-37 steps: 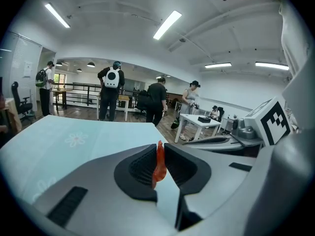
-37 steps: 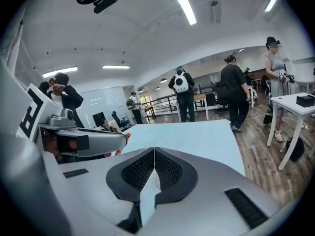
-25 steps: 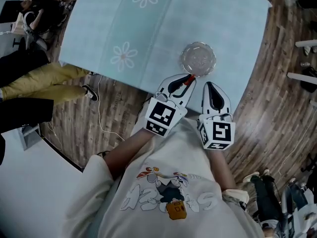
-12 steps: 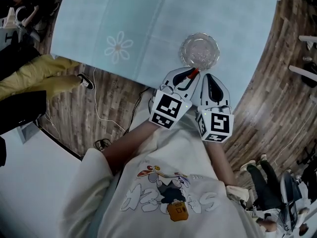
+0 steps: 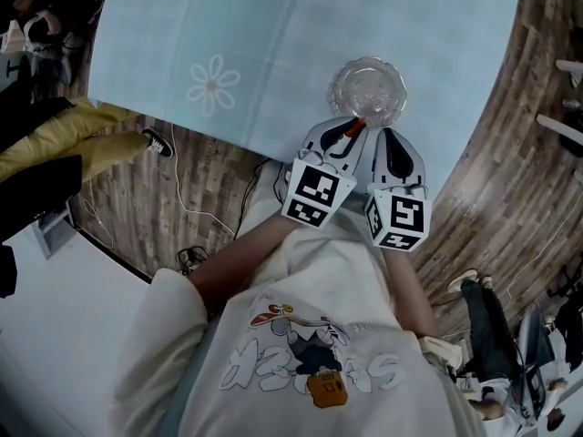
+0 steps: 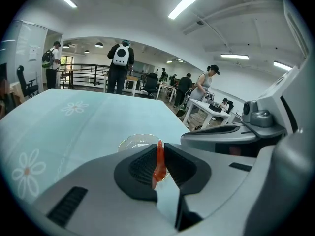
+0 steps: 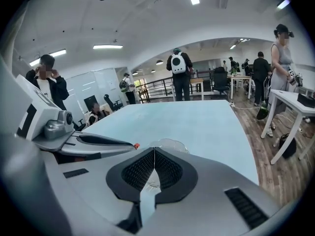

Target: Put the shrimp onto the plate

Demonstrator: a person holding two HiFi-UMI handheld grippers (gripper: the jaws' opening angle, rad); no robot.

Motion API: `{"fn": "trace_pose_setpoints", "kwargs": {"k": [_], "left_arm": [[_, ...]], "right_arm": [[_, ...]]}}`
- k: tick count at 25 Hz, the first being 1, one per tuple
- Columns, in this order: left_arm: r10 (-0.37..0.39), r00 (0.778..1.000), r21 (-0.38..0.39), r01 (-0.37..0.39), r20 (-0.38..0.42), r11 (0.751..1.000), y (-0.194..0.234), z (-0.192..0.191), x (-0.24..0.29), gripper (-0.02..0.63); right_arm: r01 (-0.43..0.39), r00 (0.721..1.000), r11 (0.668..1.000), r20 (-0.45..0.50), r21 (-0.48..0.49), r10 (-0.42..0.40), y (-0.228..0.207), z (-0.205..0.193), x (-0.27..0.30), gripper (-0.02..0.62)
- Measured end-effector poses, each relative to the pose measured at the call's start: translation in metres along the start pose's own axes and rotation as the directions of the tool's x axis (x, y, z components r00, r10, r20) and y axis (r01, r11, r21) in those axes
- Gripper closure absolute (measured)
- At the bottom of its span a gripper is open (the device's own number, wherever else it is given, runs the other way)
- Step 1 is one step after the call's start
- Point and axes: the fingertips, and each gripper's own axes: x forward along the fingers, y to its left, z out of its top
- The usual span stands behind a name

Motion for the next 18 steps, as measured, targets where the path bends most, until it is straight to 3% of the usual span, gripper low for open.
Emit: {"fn": "trace_pose_setpoints", "kwargs": {"k": [18], "left_arm": [[0.038, 0.995, -0.01, -0.039, -0.091, 0.999, 0.019, -0.022, 0.053, 0.552]], "right_arm": [[-0.036, 0.998, 0.999, -0.044, 0.002, 0.036, -0.027, -0.017, 0.038, 0.572]]}}
